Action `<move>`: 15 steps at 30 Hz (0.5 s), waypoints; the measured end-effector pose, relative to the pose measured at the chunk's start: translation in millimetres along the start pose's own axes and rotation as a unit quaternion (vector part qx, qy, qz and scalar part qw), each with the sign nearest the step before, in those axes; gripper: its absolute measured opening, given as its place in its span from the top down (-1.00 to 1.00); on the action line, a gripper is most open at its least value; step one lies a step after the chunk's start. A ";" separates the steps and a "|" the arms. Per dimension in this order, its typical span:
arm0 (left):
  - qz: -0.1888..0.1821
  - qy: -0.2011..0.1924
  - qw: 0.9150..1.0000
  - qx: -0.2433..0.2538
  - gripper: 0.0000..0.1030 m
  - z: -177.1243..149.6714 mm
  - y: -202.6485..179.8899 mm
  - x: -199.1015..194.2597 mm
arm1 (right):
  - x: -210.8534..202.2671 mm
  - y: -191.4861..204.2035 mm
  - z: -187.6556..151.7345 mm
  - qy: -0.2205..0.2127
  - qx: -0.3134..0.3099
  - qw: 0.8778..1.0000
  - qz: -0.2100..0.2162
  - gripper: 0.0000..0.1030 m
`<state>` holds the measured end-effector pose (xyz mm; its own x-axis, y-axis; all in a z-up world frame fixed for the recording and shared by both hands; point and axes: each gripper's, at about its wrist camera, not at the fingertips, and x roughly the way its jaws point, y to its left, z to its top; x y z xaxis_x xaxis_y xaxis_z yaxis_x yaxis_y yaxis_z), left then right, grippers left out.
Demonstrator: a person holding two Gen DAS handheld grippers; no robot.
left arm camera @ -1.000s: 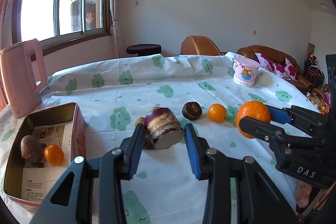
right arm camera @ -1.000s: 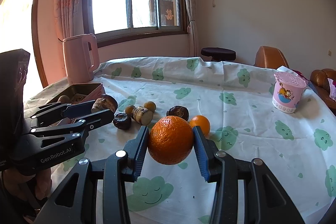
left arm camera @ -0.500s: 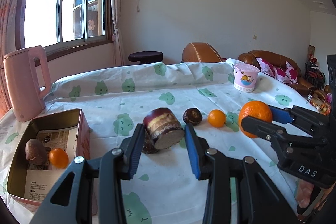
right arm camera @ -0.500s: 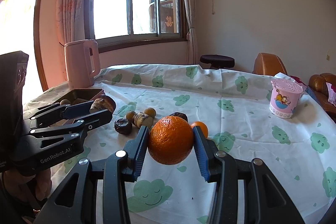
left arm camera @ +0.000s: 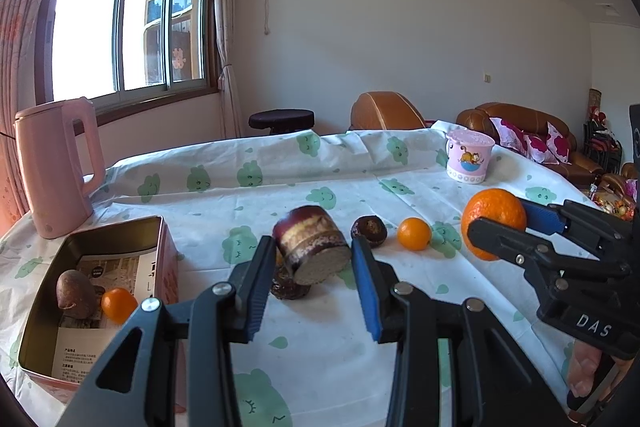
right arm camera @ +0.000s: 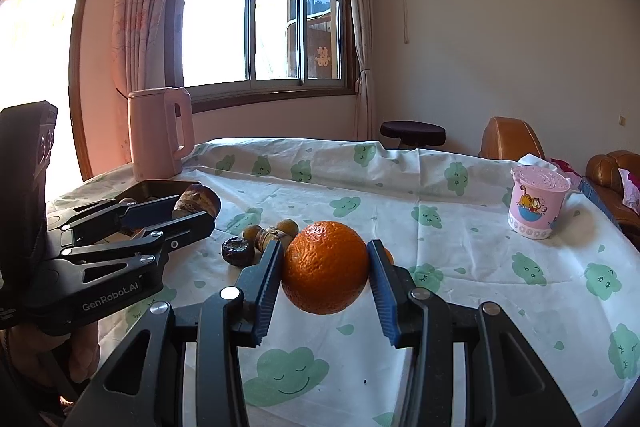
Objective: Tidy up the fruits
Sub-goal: 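Carry the snack and the orange over the tin box with both tools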
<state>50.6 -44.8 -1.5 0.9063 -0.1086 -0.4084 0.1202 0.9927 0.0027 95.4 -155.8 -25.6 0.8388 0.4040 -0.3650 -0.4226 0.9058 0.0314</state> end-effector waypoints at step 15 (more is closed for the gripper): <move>0.008 -0.025 1.000 -0.012 0.22 -0.1 4.9 -9.6 | -10.9 2.4 0.2 -0.031 -0.007 0.999 -0.002 0.13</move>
<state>42.4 -38.9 2.3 0.9275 -0.0936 -0.3619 0.0952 0.9954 -0.0135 85.3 -158.0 -21.3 0.8603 0.4078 -0.3059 -0.4232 0.9059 0.0173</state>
